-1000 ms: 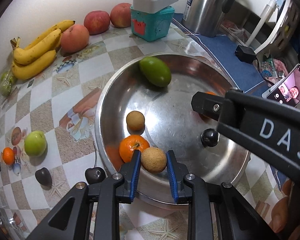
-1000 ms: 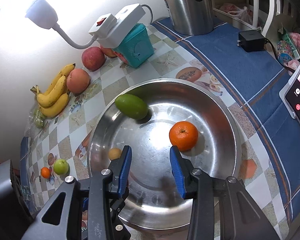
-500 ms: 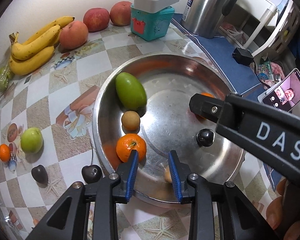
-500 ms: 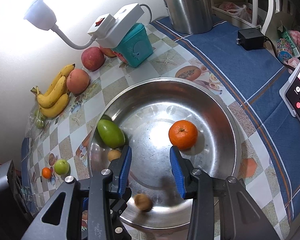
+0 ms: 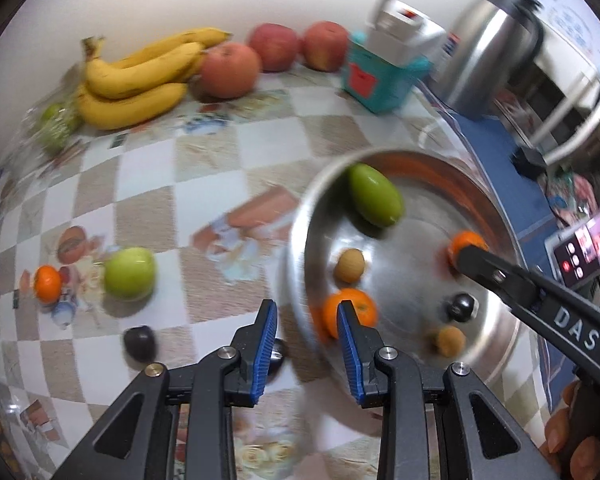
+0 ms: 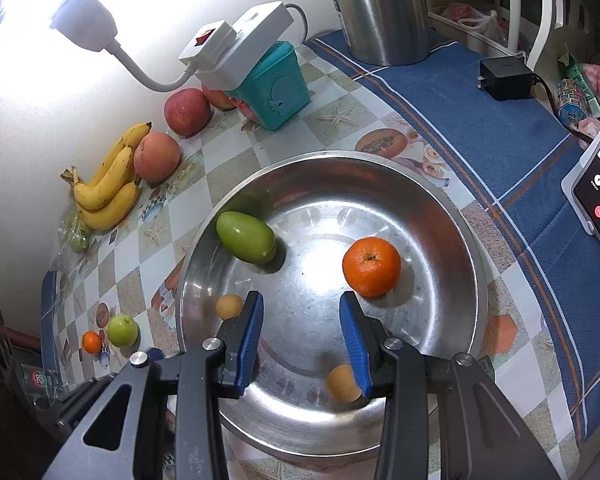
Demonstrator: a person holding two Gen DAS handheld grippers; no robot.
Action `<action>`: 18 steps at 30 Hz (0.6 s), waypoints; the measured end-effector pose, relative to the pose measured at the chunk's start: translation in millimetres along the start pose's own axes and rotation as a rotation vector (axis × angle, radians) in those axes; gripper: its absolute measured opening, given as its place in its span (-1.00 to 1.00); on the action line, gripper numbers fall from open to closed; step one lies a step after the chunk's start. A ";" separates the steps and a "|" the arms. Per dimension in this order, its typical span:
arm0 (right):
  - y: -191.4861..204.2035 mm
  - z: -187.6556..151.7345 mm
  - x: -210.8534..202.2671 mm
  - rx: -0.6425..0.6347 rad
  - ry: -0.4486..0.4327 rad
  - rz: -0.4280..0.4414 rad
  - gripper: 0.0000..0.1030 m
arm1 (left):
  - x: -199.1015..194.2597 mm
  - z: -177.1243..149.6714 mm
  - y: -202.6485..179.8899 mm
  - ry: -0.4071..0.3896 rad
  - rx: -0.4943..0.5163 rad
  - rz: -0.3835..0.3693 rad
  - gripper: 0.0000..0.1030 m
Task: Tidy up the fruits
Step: 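Withdraw both tools from the bowl back over the dark plums on the table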
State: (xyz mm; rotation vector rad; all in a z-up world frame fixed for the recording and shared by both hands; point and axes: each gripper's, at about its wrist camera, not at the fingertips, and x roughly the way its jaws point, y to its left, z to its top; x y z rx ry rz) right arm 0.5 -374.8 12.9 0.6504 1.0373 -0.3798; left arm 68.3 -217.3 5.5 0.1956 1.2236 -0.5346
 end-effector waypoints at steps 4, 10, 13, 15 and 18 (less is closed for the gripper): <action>2.9 -0.3 1.2 -0.009 0.005 -0.001 -0.20 | -6.0 3.8 25.3 -0.018 -0.071 0.031 -0.33; 9.3 -1.4 3.1 -0.029 0.013 -0.004 -0.20 | -13.1 5.0 60.6 -0.028 -0.171 0.088 -0.33; 16.5 -2.8 4.4 -0.051 0.018 -0.005 -0.20 | -18.0 3.5 76.0 -0.035 -0.211 0.111 -0.33; 21.2 -3.7 5.0 -0.066 0.019 -0.005 -0.21 | -20.9 3.2 85.3 -0.042 -0.233 0.127 -0.32; 28.1 -5.6 5.3 -0.085 0.020 -0.007 -0.21 | -24.6 2.7 96.8 -0.052 -0.260 0.150 -0.32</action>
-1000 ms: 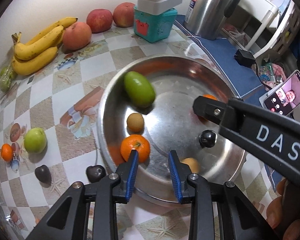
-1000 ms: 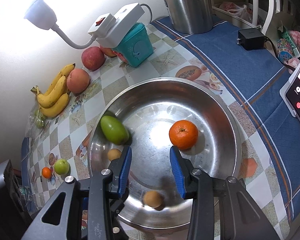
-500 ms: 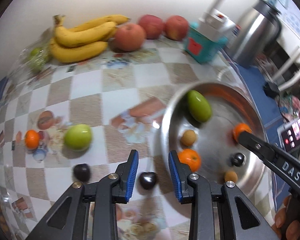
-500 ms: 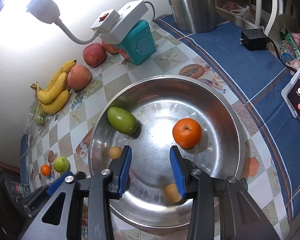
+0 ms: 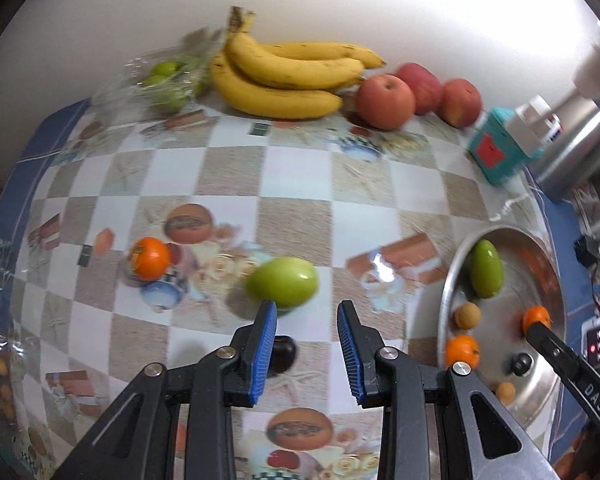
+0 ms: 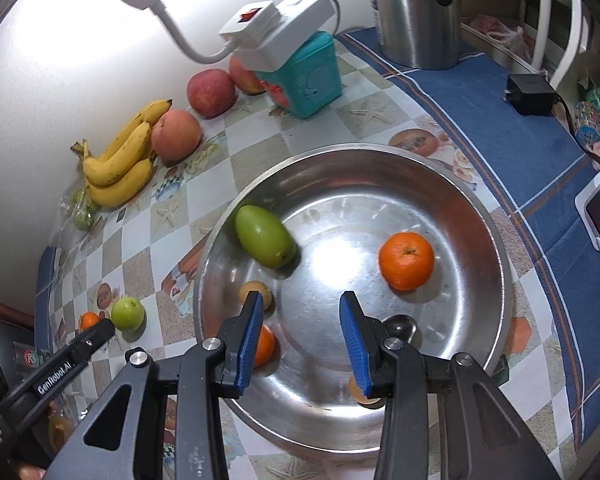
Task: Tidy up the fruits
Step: 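Withdraw both tools from the bowl back over the dark plums on the table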
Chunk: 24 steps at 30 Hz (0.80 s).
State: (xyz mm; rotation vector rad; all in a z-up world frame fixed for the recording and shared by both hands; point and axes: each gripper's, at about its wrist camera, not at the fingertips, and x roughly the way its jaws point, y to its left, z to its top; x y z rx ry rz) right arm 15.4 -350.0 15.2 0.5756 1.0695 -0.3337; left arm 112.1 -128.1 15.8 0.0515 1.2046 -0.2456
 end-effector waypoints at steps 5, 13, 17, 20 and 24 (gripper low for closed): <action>12.4 -1.2 0.0 -0.036 -0.002 0.002 -0.21 | -1.6 2.4 12.9 -0.008 -0.034 0.013 -0.19; 20.9 -2.2 4.3 -0.075 0.009 -0.033 0.10 | 3.5 1.3 16.0 0.004 -0.042 0.062 0.50; 20.5 -2.8 7.5 -0.081 0.015 -0.041 0.17 | 6.9 0.3 18.1 0.010 -0.047 0.087 0.73; 20.6 -3.4 9.2 -0.090 0.017 -0.052 0.44 | 7.2 0.4 19.9 0.001 -0.053 0.101 0.87; 22.2 -3.7 8.6 -0.103 0.008 -0.054 0.53 | 6.1 0.6 21.3 -0.017 -0.055 0.117 1.00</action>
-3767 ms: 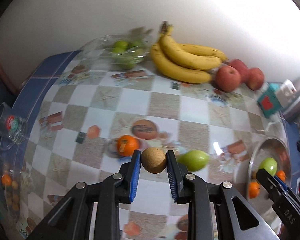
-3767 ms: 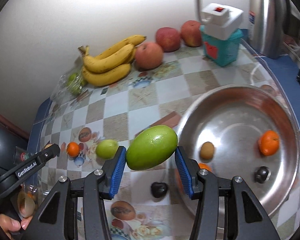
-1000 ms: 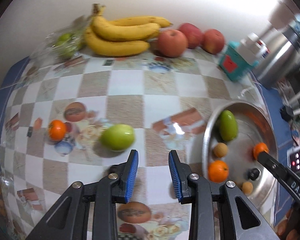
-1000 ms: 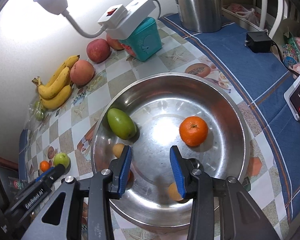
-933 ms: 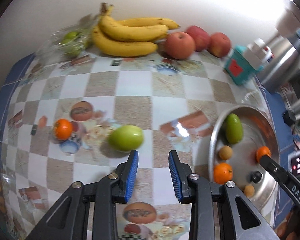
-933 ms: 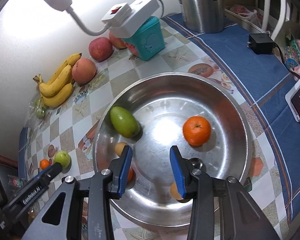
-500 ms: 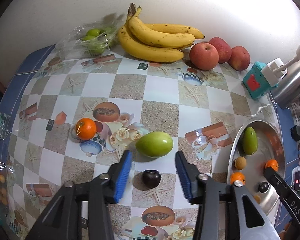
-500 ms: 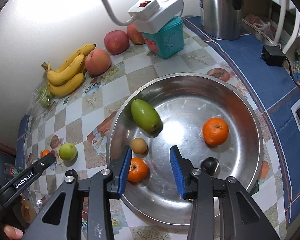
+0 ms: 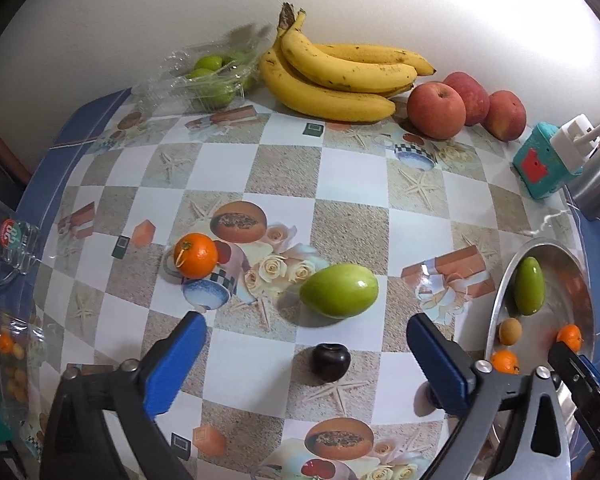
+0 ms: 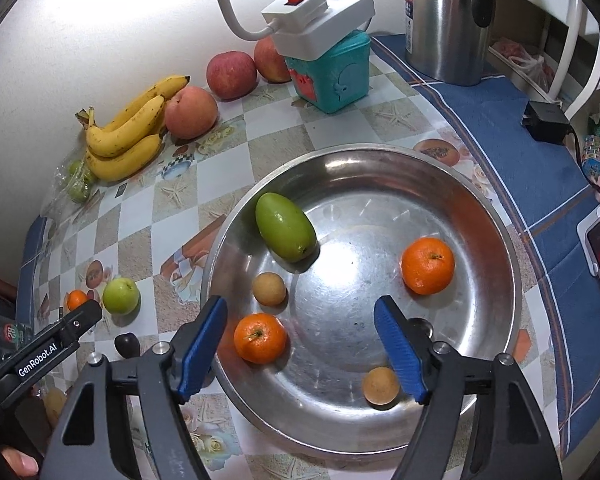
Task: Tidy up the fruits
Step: 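Withdraw both tools from the bowl back over the dark plums on the table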
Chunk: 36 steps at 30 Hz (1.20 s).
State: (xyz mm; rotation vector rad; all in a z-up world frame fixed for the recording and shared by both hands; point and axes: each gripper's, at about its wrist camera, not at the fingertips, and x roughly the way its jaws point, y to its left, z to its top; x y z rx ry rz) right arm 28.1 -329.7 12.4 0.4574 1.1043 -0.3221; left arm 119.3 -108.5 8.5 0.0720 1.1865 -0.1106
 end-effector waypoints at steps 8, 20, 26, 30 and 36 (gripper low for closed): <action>3.3 -0.3 -1.8 -0.027 -0.028 -0.010 0.85 | -2.6 -0.3 1.6 -0.018 0.007 0.032 1.00; 12.9 -0.8 -8.5 -0.028 -0.083 0.026 0.94 | -15.6 0.9 12.5 -0.072 0.016 0.062 1.00; 23.0 -5.0 -9.8 -0.042 -0.091 0.046 0.94 | -28.0 0.9 21.4 -0.152 0.025 0.066 1.00; 33.9 -9.1 -9.1 -0.066 -0.087 0.061 0.94 | -35.4 0.6 30.7 -0.178 0.018 0.073 1.00; 53.9 -15.8 -7.6 -0.106 -0.076 0.077 0.94 | -39.0 -2.8 47.9 -0.150 -0.005 0.048 1.00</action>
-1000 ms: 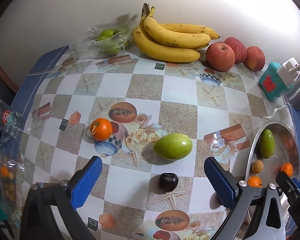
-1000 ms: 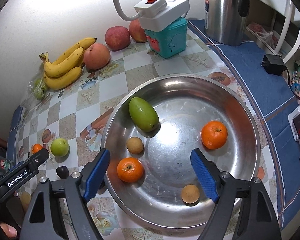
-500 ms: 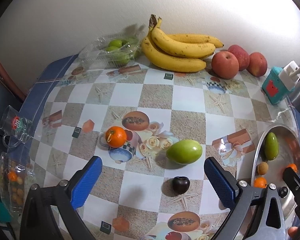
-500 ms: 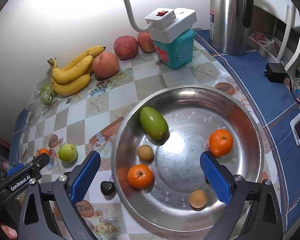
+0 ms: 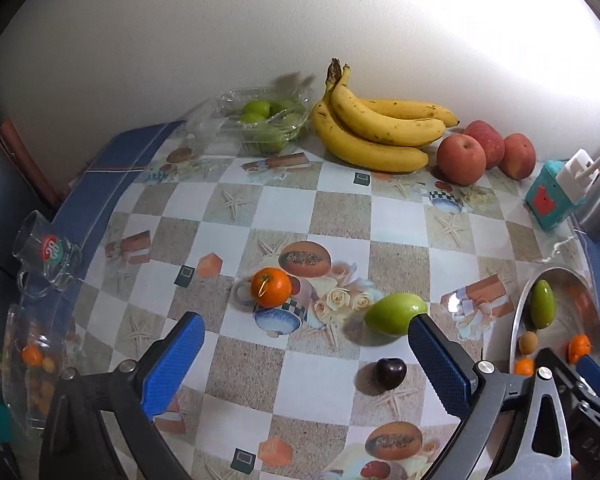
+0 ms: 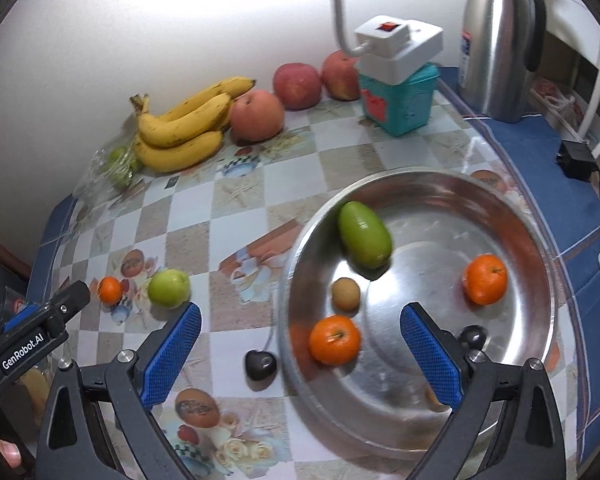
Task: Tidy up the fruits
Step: 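Withdraw both tools from the bowl back over the dark plums on the table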
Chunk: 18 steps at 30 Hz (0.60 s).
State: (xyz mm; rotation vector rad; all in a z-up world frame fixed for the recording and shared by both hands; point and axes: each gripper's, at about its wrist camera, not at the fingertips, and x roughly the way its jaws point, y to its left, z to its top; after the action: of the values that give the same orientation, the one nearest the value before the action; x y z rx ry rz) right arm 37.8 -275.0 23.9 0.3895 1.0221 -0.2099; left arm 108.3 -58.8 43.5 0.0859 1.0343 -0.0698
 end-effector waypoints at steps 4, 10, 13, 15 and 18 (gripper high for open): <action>18.2 -5.0 6.0 -0.059 0.017 -0.022 0.94 | -0.1 -3.4 8.4 -0.007 0.016 0.015 1.00; 42.5 -11.9 9.3 -0.119 0.007 0.017 0.94 | -2.4 -2.0 23.4 -0.029 -0.022 -0.010 1.00; 54.2 -15.6 7.2 -0.136 0.005 0.077 0.94 | -3.2 -1.3 27.3 -0.027 -0.038 -0.030 0.99; 61.5 -18.2 7.4 -0.145 0.011 0.102 0.94 | -2.3 -1.1 27.6 -0.016 -0.037 -0.053 0.99; 68.9 -23.8 13.4 -0.161 0.048 0.096 0.94 | 6.7 -3.7 24.2 0.044 -0.031 -0.080 0.99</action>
State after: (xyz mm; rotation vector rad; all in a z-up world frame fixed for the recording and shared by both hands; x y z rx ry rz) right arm 49.9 -202.3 16.3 0.2977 1.0564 -0.0318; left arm 110.9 -34.5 36.8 0.0180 1.0824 -0.1245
